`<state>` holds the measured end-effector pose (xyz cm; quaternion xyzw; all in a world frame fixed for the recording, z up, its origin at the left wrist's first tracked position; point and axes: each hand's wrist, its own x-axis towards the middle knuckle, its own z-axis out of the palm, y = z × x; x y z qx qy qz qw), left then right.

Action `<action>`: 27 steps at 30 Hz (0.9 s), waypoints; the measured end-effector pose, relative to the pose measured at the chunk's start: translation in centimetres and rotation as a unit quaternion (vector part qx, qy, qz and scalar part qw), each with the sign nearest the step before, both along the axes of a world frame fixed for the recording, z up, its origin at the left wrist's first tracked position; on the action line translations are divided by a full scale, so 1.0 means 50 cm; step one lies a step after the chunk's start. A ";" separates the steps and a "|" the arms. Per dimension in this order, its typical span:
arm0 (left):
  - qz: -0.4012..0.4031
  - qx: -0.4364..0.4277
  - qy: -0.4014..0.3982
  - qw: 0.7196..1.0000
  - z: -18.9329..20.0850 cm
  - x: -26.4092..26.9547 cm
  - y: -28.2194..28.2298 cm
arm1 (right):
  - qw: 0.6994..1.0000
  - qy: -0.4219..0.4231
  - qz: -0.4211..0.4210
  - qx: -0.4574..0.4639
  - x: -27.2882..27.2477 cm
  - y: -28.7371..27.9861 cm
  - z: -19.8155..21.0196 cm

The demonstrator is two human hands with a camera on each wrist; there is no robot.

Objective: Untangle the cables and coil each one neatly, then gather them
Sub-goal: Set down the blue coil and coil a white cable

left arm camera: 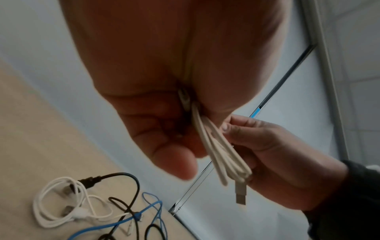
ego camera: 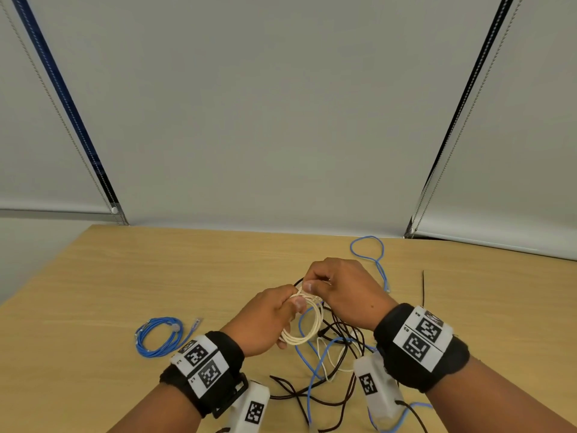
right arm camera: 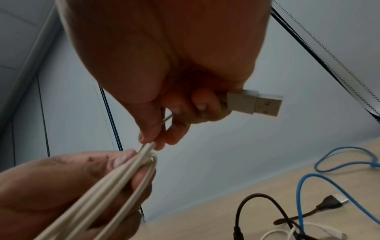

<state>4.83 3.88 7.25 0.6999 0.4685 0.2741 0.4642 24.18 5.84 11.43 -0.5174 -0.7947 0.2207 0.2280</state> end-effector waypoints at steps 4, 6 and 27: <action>-0.054 -0.032 -0.081 0.995 0.023 -0.006 -0.003 | 0.997 0.073 -0.002 -0.017 0.005 0.003 0.013; -0.065 -0.079 -0.140 0.985 0.027 -0.005 -0.006 | 0.991 0.129 -0.019 -0.030 0.009 0.005 0.019; 0.248 0.070 -0.198 0.946 -0.014 0.033 0.016 | 0.986 0.119 -0.041 -0.111 -0.040 -0.050 -0.047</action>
